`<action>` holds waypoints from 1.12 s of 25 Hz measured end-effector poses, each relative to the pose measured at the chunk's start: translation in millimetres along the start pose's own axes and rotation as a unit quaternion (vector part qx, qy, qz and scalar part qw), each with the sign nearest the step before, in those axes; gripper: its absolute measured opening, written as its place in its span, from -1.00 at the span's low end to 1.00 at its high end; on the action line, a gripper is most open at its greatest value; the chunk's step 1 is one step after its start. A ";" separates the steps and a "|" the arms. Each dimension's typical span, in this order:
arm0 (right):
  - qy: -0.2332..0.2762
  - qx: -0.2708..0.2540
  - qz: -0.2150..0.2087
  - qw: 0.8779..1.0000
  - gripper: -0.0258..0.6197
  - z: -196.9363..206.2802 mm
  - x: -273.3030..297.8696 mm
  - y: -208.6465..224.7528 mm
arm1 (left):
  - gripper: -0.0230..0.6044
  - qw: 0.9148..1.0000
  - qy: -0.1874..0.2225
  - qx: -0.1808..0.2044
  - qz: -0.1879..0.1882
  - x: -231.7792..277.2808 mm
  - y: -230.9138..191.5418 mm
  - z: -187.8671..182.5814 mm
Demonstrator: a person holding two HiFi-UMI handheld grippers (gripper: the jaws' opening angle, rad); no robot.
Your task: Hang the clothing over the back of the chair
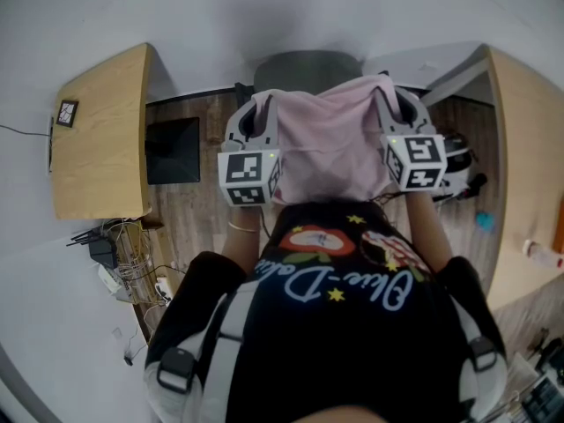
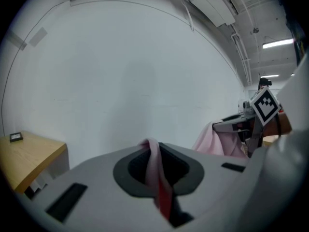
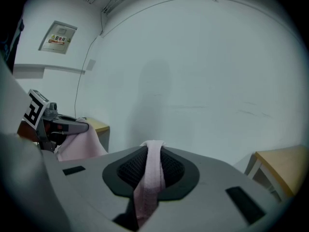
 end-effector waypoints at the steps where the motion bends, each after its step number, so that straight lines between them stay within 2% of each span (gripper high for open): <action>1: -0.003 0.000 0.001 1.000 -0.78 1.4 1.3 -0.2 | -0.88 1.000 -0.001 0.000 0.002 1.0 -0.3 1.0; 15: -0.043 -0.016 0.004 0.999 -0.78 19.8 22.1 -5.2 | -0.88 1.000 -0.022 -0.004 0.007 13.6 -7.8 24.1; 28: -0.086 -0.035 -0.002 0.996 -0.78 41.3 43.1 -9.2 | -0.88 0.998 -0.060 -0.006 0.005 29.9 -13.6 56.3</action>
Point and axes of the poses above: the fingertips, and each gripper's own axes: x forward along the fingers, y to its right, z out of its underside, the point moved 4 cm from there along -x, backward along the fingers, and after that the axes turned 7 degrees about -y, right-handed, at the moved point
